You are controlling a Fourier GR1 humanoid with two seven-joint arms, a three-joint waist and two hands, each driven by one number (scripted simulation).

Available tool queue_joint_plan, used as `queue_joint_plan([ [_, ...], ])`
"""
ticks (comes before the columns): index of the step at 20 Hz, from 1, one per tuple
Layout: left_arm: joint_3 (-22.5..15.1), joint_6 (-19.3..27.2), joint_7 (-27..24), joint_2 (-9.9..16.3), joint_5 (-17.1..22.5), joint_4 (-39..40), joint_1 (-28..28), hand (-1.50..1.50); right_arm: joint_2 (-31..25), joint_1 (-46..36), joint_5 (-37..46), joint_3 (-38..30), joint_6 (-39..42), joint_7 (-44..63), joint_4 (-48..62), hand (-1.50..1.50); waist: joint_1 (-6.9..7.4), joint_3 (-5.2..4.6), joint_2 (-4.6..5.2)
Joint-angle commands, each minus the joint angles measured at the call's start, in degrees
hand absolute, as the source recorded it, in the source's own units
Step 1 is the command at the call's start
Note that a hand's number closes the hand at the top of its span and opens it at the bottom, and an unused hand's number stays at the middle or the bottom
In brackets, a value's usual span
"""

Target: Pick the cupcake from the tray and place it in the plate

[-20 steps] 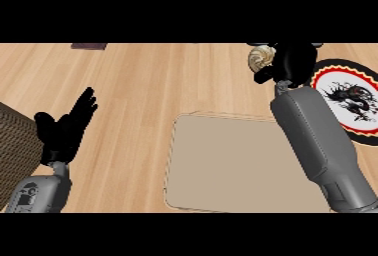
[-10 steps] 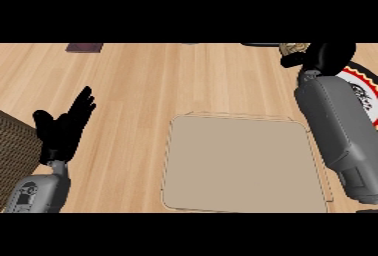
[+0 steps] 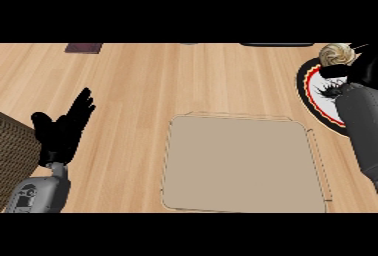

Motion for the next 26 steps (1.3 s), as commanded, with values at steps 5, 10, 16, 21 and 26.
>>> queue_joint_plan([
  [5, 0.31, -1.37, 0.68, 0.81, 0.43, -3.5, 1.71, 0.0, -5.26, 2.33, -4.72, -2.88, 8.04, -8.86, 10.0, 1.5, 0.66, 0.06, 0.11],
  [10, 0.43, -1.22, -1.53, -0.02, -0.27, 1.3, -0.82, 0.0, -7.31, 0.42, -16.24, -11.76, 12.49, -18.48, 15.1, -1.5, 0.97, 0.12, 0.59],
  [16, -0.51, 0.5, -1.06, -1.67, -1.73, -0.17, 1.69, 0.0, -8.54, 6.22, -18.81, -12.98, 7.94, -34.48, 12.87, -1.5, 0.17, 0.06, 0.09],
  [21, 1.89, -1.11, 0.42, 0.73, -0.09, 2.37, -2.11, 0.0, -2.98, 1.6, -24.77, -15.13, 6.26, -44.63, 4.96, -1.5, -0.38, 0.06, -0.15],
  [26, 0.9, -0.29, -0.27, -0.82, -0.86, 1.78, -1.07, 0.0, -2.79, 0.0, -33.35, -19.77, 11.36, -43.13, -0.47, -1.5, -1.05, -0.03, -0.42],
])
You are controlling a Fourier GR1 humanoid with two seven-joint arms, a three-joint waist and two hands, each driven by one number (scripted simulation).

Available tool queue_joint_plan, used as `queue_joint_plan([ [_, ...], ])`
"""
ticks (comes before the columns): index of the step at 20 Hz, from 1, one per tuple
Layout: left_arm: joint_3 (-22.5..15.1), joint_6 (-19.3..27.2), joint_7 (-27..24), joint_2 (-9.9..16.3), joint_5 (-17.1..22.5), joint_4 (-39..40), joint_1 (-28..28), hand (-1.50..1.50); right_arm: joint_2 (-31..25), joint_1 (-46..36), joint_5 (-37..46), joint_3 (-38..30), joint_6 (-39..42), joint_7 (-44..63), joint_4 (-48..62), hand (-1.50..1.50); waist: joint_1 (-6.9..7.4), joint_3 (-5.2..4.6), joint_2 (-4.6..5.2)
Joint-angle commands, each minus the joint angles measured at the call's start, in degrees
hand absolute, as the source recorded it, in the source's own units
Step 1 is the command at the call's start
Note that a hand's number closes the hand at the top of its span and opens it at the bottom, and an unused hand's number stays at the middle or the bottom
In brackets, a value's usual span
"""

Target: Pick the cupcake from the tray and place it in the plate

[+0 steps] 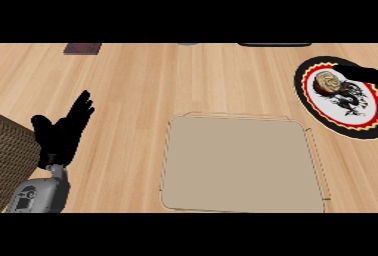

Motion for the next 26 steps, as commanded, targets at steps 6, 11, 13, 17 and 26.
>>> queue_joint_plan([
  [6, 1.72, -0.73, 0.97, 1.33, 0.99, -0.69, 0.49, 0.0, 1.16, 4.36, -16.88, -8.14, 16.03, 2.28, -7.51, -1.5, -1.05, -0.01, -0.34],
  [11, -0.23, 0.62, 1.49, -0.97, -1.09, -2.12, 0.64, 0.0, 0.52, 8.38, -20.2, -6.87, 17.15, -0.08, -9.62, -1.5, -0.02, -0.04, 0.07],
  [13, 0.8, -0.79, 3.15, 0.49, 0.21, -4.64, 1.64, 0.0, 0.34, 14.61, -21.98, -6.96, 20.0, 1.57, -17.53, -1.5, -0.41, -0.05, -0.11],
  [17, 0.55, -0.5, 0.09, -0.91, -0.86, -1.61, 1.46, 0.0, 0.07, 18.63, -24.21, -7.19, 19.39, -1.74, -18.54, -1.5, -0.25, -0.05, 0.0],
  [26, 1.78, -2.95, 1.41, -0.34, 0.34, -2.68, 1.5, 0.0, -3.25, 24.01, -26.73, -4.96, 19.08, 1.91, -23.01, -1.5, -0.16, -0.06, -0.01],
])
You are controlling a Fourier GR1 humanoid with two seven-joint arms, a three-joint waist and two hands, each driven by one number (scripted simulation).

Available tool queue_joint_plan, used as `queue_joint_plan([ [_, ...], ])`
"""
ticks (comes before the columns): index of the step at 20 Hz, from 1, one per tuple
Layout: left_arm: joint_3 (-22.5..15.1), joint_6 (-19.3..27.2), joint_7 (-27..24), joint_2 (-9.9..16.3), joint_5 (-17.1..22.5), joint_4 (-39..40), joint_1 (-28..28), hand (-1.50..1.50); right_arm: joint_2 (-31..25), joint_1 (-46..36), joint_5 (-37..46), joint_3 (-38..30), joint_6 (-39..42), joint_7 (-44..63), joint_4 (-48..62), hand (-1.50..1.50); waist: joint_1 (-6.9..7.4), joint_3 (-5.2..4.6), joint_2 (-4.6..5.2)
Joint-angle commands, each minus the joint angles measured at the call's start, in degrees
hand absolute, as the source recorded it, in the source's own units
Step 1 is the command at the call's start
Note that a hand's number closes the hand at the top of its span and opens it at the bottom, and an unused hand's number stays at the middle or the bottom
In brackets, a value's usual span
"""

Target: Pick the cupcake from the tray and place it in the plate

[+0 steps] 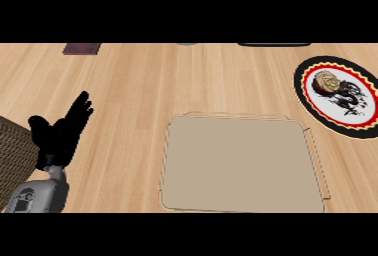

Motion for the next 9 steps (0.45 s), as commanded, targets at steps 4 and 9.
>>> queue_joint_plan([
  [4, -1.38, 2.14, -0.45, -1.89, -2.9, -0.25, -0.49, 0.0, -5.09, 1.21, -1.44, 0.42, 1.18, 0.09, 4.27, -1.5, 0.16, 0.0, 0.07],
  [9, 0.72, 1.19, -0.75, -1.12, -1.84, 4.45, -3.94, 0.0, -5.08, 6.71, -2.72, 0.85, 3.03, 0.86, 0.97, -1.5, -0.27, -0.03, 0.03],
])
